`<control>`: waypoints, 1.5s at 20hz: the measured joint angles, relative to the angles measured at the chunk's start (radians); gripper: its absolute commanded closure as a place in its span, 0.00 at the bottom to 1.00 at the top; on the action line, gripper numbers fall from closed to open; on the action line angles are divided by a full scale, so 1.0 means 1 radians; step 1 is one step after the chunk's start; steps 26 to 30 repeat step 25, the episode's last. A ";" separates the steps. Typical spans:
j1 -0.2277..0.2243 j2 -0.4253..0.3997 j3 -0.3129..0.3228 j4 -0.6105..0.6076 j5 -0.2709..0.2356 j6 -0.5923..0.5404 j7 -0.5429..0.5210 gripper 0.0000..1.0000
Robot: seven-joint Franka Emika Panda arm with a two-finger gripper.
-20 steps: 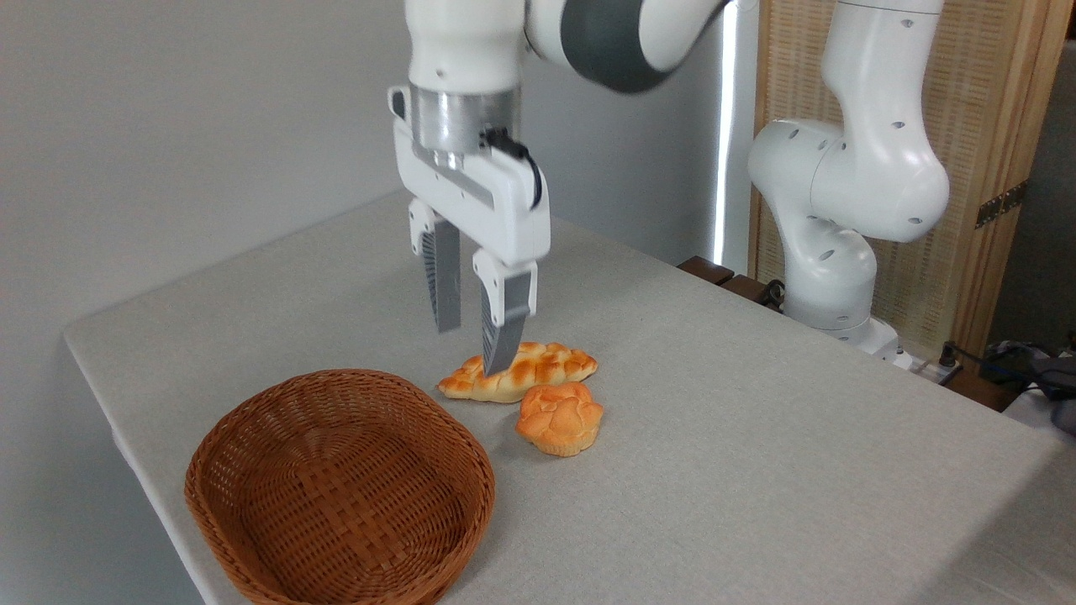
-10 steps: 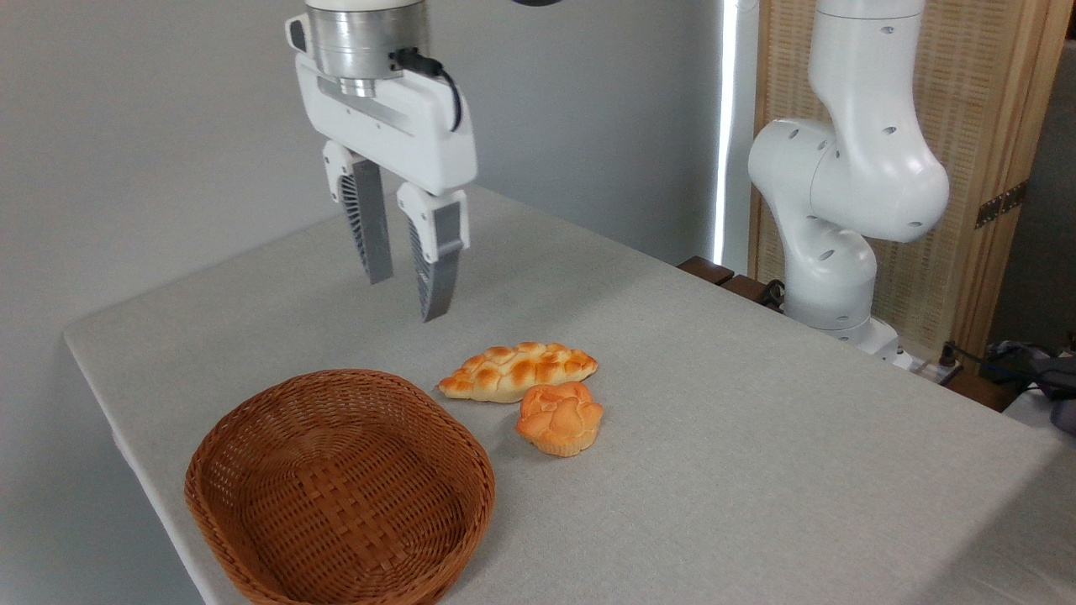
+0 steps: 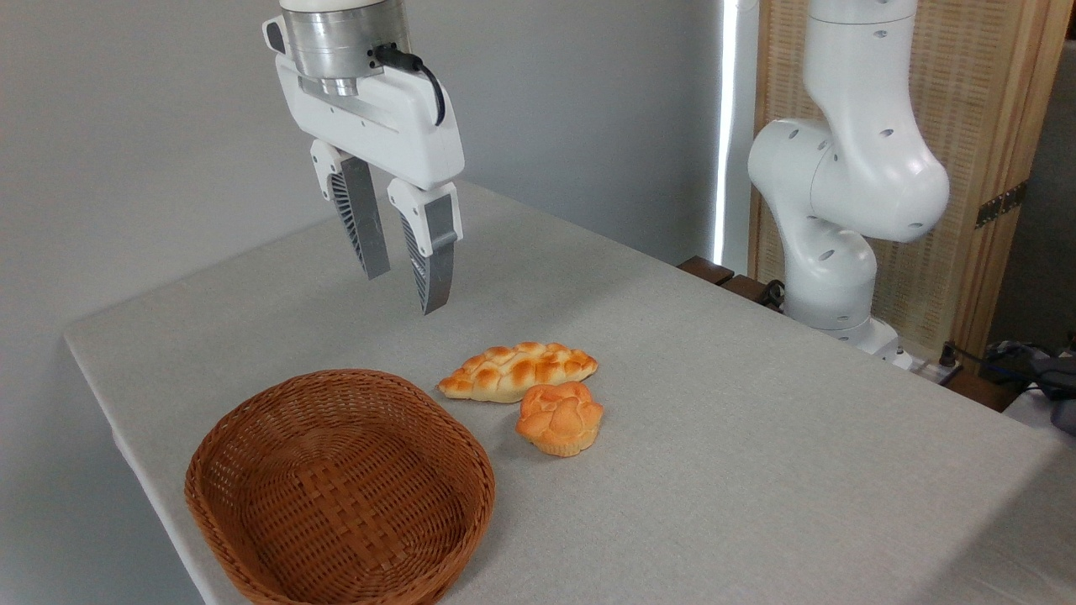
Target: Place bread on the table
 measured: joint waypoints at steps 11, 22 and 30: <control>-0.019 0.003 0.047 0.003 0.000 0.000 0.000 0.00; -0.034 0.003 0.078 -0.009 0.000 0.040 0.000 0.00; -0.034 -0.005 0.085 -0.021 0.000 0.046 0.000 0.00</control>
